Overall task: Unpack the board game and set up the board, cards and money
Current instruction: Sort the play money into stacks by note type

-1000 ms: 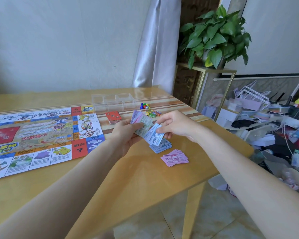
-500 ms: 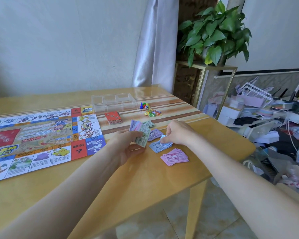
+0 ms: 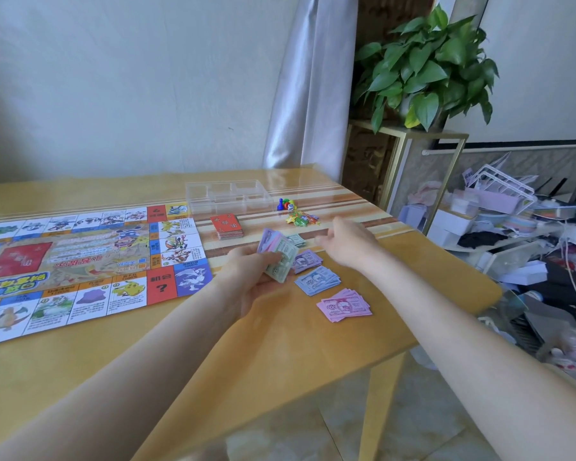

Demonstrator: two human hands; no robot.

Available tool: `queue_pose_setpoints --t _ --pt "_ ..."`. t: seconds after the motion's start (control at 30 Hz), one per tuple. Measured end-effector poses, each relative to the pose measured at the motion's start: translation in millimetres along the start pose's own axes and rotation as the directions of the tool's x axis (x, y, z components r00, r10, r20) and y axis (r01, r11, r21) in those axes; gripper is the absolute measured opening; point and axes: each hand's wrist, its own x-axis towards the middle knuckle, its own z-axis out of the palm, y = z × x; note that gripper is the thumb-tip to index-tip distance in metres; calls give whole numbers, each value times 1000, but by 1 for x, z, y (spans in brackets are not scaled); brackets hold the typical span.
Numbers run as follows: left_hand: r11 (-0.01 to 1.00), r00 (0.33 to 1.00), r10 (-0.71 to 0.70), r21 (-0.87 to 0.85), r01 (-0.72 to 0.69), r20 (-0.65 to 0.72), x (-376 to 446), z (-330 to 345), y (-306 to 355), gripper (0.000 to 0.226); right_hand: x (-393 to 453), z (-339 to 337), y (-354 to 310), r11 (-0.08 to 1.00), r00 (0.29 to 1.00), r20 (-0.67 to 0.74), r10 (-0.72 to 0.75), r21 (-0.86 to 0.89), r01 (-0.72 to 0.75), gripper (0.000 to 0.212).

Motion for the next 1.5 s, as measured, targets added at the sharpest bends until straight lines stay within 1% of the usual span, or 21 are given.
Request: queue_pose_setpoints --t 0.03,0.1,0.13,0.23,0.33,0.5,0.57,0.67,0.7,0.8,0.9,0.93,1.0,1.1,1.13,1.2,1.3,1.37,1.4,1.43,1.5 --pt "999 1000 19 -30 -19 -6 2 -2 0 24 1 -5 -4 989 1000 1 -31 144 31 34" --pt "998 999 46 -36 -46 -4 5 -4 1 25 0 -8 -15 891 986 113 -119 451 56 30" --pt "998 998 61 1 -61 2 6 -5 2 25 0 -7 -20 862 977 146 -154 502 61 28" --pt "990 993 109 81 -112 42 7 -6 5 17 7 4 -25 892 980 97 -173 438 114 23" --pt "989 989 138 51 -141 49 10 -12 9 13 16 7 -28 875 980 95 -174 472 109 15" --pt "992 992 123 -13 -123 8 21 -22 7 14 30 11 -30 874 976 159 -150 483 56 19" --pt "990 993 113 -84 -114 -18 27 -25 7 14 41 10 -27 816 990 115 -80 577 -1 23" --pt "982 993 109 -153 -113 -38 34 -32 12 20 57 7 -18 614 994 53 95 783 -100 24" --pt "980 994 105 -164 -110 -40 36 -35 14 21 62 7 -14 585 988 52 145 801 -129 22" --pt "974 994 106 -197 -110 -29 40 -41 17 20 78 19 -9 626 967 47 249 754 -198 23" --pt "972 994 104 -206 -110 -40 46 -44 17 16 91 32 -14 579 961 81 265 784 -226 25" --pt "972 994 101 -208 -108 -43 47 -45 17 15 94 35 -17 592 962 82 262 773 -227 24" --pt "972 994 95 -212 -103 -47 49 -45 18 14 97 41 -21 710 969 31 244 675 -201 20" --pt "973 995 87 -211 -94 -42 51 -44 18 14 94 47 -23 909 978 -56 202 381 -166 21" --pt "973 996 86 -210 -91 -34 51 -43 17 14 92 48 -23 938 980 -62 190 305 -163 21" --pt "974 996 88 -208 -89 -14 50 -41 17 15 91 48 -23 956 982 -87 168 259 -140 20" --pt "978 995 98 -187 -94 11 47 -38 16 15 86 38 -27 899 981 -152 118 437 -40 9" --pt "985 994 105 -140 -103 5 45 -37 16 18 73 26 -33 782 999 -32 -6 622 25 5" --pt "988 994 110 -113 -110 -1 45 -37 16 19 66 21 -36 740 993 69 -99 672 27 14" --pt "989 993 118 -88 -117 1 44 -36 17 21 59 18 -39 734 971 153 -182 679 31 22" --pt "991 990 131 -43 -130 43 41 -35 17 22 48 15 -40 780 937 225 -266 622 72 30"
